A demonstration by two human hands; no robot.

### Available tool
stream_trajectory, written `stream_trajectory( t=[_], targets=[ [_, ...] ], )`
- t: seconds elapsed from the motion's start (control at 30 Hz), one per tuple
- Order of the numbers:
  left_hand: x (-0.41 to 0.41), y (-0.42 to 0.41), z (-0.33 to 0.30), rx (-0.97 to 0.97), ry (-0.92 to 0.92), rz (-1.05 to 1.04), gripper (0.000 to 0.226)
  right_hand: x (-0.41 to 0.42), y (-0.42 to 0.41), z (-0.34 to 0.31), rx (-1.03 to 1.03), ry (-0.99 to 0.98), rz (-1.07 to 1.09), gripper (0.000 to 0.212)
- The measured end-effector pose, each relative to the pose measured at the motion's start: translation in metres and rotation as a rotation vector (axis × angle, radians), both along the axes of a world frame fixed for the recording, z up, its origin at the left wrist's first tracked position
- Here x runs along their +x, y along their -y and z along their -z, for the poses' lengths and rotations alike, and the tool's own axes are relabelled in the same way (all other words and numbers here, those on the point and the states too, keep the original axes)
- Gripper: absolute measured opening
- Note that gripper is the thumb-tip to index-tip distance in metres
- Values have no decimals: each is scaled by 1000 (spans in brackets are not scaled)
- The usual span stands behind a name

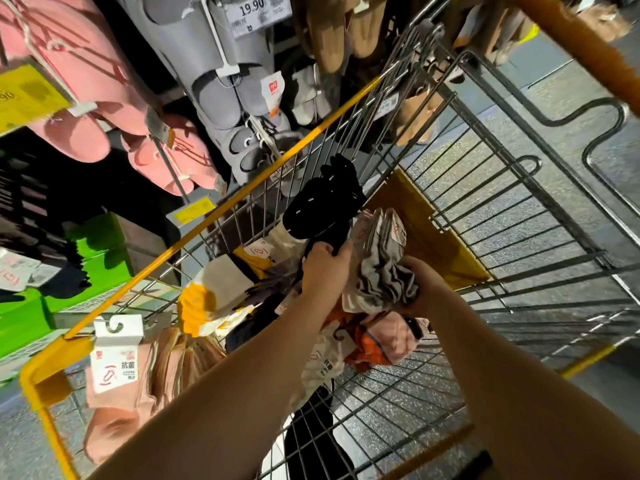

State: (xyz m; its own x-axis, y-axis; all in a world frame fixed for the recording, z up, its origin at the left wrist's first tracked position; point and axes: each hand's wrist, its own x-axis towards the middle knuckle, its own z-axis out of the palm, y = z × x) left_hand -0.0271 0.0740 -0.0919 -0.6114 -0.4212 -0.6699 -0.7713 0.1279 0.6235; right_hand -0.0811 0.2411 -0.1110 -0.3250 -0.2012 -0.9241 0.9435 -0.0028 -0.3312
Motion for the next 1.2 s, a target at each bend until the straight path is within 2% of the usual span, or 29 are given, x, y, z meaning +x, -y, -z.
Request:
stream_trajectory(
  t=[0.23, 0.3, 0.43, 0.5, 0.57, 0.6, 0.63, 0.73, 0.77, 0.83, 0.87, 0.93, 0.97, 1.03, 1.1, 1.2],
  targets=[
    [-8, -10, -10, 136, 118, 177, 83, 5, 8, -10, -64, 4, -73, 34],
    [-6, -17, -15, 197, 132, 161, 92, 5, 8, -13, -75, 1, -121, 41],
    [1, -22, -22, 213, 125, 112, 102, 5, 2, -25, -57, -70, -263, 36],
    [6, -18, -23, 264, 79, -19, 108, 9, 5, -35, -93, -148, -272, 28],
    [15, -12, -28, 446, 59, -218, 128, 16, 15, -44, -127, -248, -281, 20],
    [21, -7, -25, 517, 76, -291, 136, 19, 21, -47, -126, -306, -306, 24],
    [28, 0, -25, 583, 63, -330, 130, 24, 29, -53, -111, -349, -351, 31],
    [55, 24, -32, 689, -27, -404, 34, 42, 53, -56, -1, -435, -604, 58],
    [66, 33, -32, 721, -30, -407, 27, 49, 62, -58, 33, -490, -711, 67],
    [87, 52, -30, 779, -71, -451, 43, 60, 75, -54, 17, -543, -898, 77],
    [95, 61, -30, 813, -89, -483, 50, 63, 78, -55, -40, -519, -925, 76],
    [105, 76, -34, 844, -135, -537, 47, 59, 78, -59, -141, -413, -773, 53],
    [109, 82, -37, 834, -159, -557, 38, 55, 77, -55, -97, -399, -634, 47],
    [111, 92, -44, 796, -192, -566, 17, 39, 73, -30, 178, -403, -413, 45],
    [111, 97, -48, 757, -203, -547, 24, 25, 72, -10, 396, -389, -325, 42],
    [109, 102, -50, 758, -196, -513, 26, 11, 77, 2, 413, -280, -191, 36]
  ],
)
